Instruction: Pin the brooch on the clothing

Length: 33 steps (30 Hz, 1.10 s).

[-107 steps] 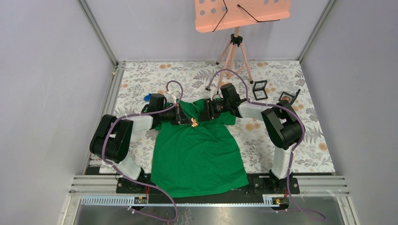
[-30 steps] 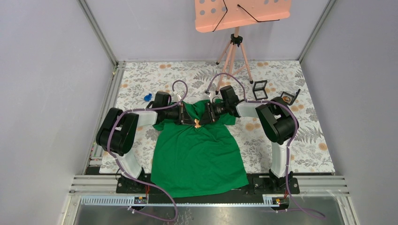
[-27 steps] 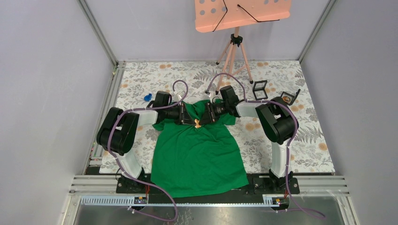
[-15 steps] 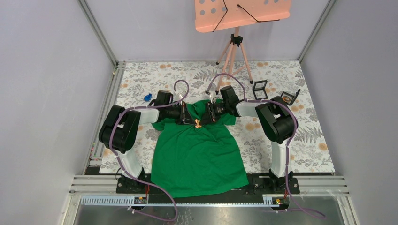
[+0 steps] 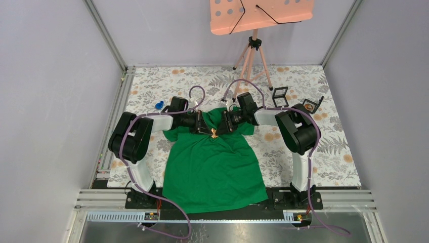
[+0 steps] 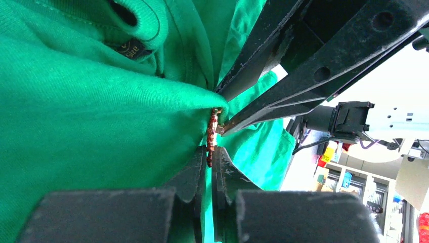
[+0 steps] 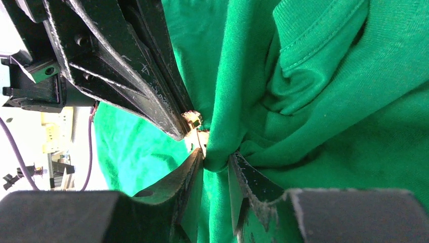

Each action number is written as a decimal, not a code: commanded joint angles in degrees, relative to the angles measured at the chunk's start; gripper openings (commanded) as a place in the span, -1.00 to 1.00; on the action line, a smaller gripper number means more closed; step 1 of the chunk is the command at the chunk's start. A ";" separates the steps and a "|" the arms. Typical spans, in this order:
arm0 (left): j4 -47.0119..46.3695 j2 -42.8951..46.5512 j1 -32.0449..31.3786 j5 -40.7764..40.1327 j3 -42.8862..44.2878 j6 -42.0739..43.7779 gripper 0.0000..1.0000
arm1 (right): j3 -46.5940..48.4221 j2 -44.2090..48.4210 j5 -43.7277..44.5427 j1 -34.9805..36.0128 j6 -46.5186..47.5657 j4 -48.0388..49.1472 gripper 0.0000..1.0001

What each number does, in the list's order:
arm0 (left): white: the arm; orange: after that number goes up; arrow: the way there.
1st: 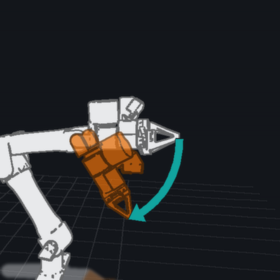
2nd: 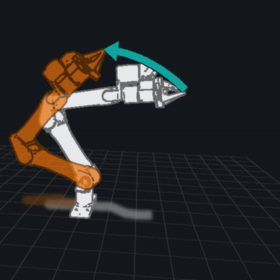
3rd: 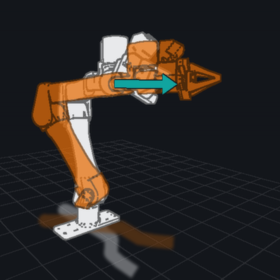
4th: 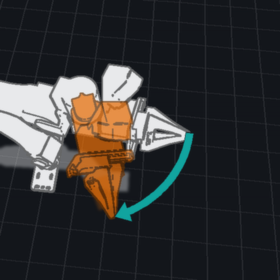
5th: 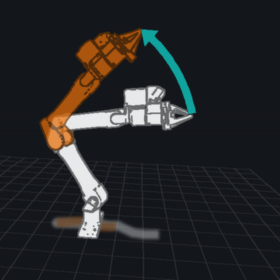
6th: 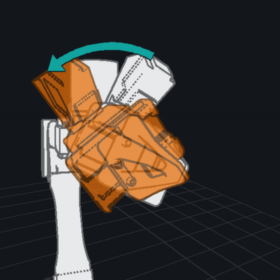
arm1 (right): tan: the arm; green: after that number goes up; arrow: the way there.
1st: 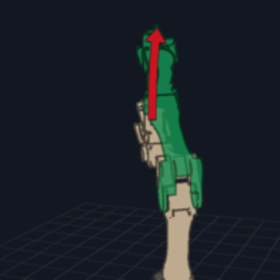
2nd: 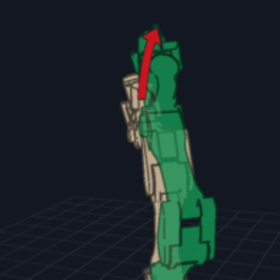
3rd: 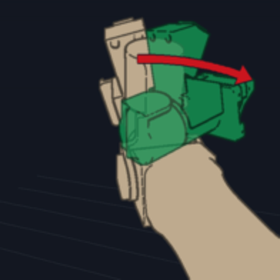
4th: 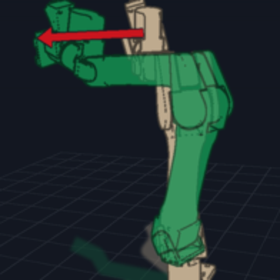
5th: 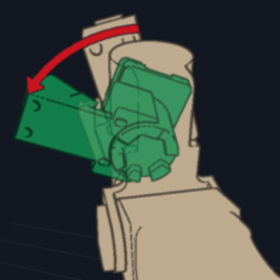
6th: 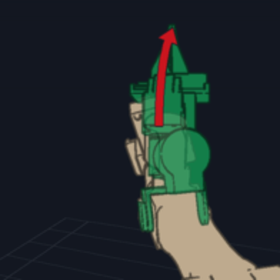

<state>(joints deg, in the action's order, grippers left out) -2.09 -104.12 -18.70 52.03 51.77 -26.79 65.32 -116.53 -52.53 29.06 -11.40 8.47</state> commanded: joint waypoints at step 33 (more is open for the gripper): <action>4.38 -1.91 -4.44 -0.82 8.12 5.64 -1.00 | 6.11 -0.74 0.83 3.11 4.26 -6.42 -0.32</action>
<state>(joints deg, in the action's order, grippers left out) 4.78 -106.04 -20.71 50.15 56.51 -22.44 70.06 -118.37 -50.43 29.15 -7.05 -1.63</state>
